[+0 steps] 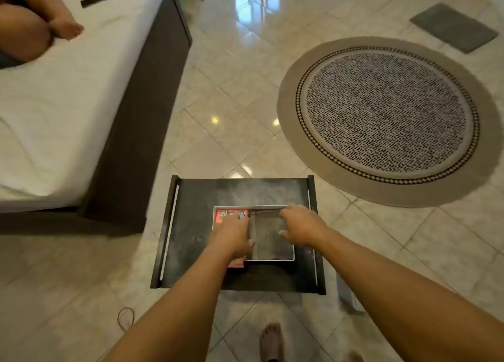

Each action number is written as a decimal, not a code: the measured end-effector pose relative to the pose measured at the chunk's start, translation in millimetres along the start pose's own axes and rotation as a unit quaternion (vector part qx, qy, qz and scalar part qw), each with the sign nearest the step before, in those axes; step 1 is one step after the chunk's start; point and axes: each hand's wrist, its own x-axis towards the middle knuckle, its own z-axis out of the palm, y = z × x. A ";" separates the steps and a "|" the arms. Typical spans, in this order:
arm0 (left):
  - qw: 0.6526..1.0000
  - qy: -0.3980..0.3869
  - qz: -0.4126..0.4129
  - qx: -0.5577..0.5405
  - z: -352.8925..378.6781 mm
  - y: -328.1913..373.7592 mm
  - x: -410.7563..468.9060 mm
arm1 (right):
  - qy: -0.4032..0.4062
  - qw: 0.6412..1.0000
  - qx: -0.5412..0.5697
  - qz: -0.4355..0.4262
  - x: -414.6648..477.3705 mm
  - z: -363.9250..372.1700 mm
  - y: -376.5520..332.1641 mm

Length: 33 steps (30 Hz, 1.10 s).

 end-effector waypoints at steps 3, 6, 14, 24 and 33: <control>0.999 0.011 0.012 0.040 26.2 -11.4 34.0 | -0.002 0.999 -0.048 0.001 32.6 26.3 8.1; 0.994 0.034 0.045 0.089 47.9 -15.7 65.1 | 0.006 0.997 -0.077 -0.001 57.3 51.0 16.4; 0.966 0.105 0.095 0.217 87.2 -17.8 119.1 | 0.057 0.987 -0.150 -0.015 93.2 97.2 24.9; 0.964 0.134 0.082 0.217 101.4 -5.1 120.1 | 0.050 0.989 -0.138 0.034 107.1 113.8 20.8; 0.986 0.134 0.103 0.010 62.9 -8.9 93.4 | 0.043 0.999 -0.003 0.007 72.1 78.4 21.3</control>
